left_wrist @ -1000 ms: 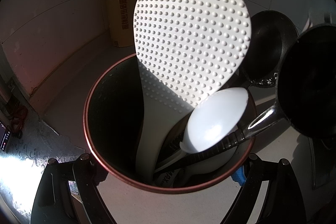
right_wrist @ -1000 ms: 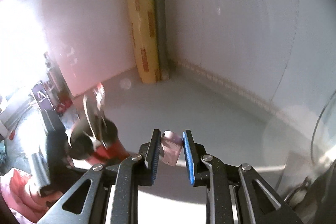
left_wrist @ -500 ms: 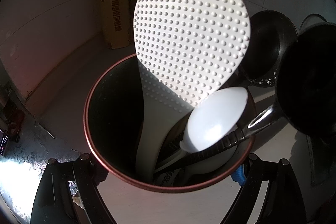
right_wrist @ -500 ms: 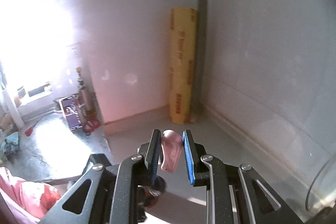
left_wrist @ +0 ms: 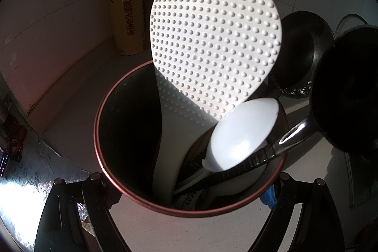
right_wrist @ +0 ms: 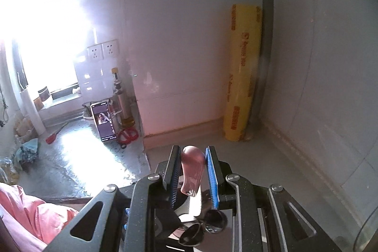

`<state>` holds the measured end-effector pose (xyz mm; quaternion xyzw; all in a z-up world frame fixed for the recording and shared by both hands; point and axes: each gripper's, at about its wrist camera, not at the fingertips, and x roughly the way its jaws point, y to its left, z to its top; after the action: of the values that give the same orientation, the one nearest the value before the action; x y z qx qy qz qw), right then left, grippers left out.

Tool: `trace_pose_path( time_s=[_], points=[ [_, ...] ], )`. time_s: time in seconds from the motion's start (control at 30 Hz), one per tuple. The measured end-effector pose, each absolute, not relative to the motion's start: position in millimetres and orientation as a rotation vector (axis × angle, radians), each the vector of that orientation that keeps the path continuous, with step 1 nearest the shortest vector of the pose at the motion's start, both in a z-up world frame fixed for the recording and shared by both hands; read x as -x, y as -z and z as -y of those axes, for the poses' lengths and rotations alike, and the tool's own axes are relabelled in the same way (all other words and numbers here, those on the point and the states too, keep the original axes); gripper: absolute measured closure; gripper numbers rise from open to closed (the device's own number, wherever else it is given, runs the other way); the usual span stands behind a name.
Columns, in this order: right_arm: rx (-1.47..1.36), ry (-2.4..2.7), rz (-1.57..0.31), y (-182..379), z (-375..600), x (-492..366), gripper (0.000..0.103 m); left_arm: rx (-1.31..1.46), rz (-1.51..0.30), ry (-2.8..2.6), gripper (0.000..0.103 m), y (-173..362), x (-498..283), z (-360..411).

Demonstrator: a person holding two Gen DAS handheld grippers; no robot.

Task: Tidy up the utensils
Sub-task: 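Lift the pink spatula and carry it over the red holder, then lower the pink spatula handle-first into the red holder with the right gripper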

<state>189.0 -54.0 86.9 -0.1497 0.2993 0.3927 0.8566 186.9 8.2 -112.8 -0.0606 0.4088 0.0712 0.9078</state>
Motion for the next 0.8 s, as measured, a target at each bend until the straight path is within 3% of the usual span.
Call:
trace_pose_path(
  time_s=[0.8],
  points=[
    [0.336,-0.799,-0.793,-40,47,-198,0.08,0.127,-0.845,-0.154,0.013,110,-189,-2]
  ],
)
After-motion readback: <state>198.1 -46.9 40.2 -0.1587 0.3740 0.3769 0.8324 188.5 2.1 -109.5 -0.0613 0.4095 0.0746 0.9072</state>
